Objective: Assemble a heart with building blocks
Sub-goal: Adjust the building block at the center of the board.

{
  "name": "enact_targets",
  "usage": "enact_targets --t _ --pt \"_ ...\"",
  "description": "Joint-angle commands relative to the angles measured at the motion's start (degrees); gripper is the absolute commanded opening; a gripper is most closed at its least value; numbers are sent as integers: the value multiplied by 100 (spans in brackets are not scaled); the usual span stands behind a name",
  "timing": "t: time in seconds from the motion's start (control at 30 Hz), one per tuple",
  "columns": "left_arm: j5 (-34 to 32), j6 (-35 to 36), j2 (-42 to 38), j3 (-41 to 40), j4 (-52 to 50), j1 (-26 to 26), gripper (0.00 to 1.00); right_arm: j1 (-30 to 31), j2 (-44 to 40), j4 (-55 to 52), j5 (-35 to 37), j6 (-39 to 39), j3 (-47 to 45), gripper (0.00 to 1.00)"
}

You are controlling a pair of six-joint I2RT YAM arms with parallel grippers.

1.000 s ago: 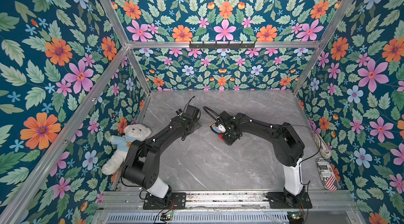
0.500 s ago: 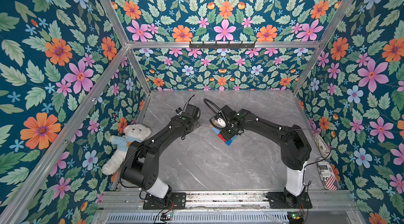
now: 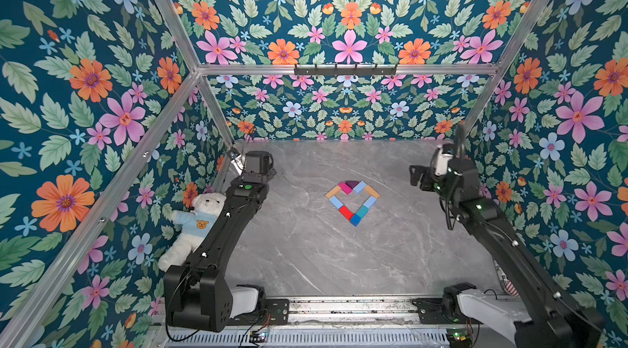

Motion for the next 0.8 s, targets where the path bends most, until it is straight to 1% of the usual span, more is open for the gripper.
enact_targets --t 0.0,0.03,0.1,0.17,0.23,0.3,0.4,0.47,0.57,0.63,0.77 --pt "-883 1410 -130 -517 1047 279 94 -168 -872 1006 1069 412 -1099 99" --pt "-881 1776 -157 -835 1439 365 94 -176 -1105 1061 1396 375 -1441 99" --pt "-695 2242 -180 -1487 2133 534 94 -176 -1370 1157 1936 360 -2040 99" --pt "-251 2456 -189 -2108 2772 723 93 -176 -1546 1412 2379 260 -2638 99" --pt "177 2441 -188 -2731 3494 853 93 -174 -1752 1905 2675 116 -3220 99" --pt "484 2624 -221 -3273 4178 898 92 -176 -1923 2416 2674 -31 -3653 99" --pt "538 2814 -94 -3799 5011 913 94 -185 -1969 2861 2687 -108 -4018 99" --pt "886 3029 118 -3970 5385 924 99 -185 -1893 3054 2656 -128 -4185 99" --pt "1224 3135 432 -3918 5611 939 100 -185 -1748 3303 2529 -173 -4294 99" --pt "1361 3191 599 -3931 6028 974 100 -185 -1672 3531 2555 -252 -4378 99" --pt "1712 3306 1019 -3618 6105 1068 100 -190 -1567 3684 2509 -344 -4429 99"
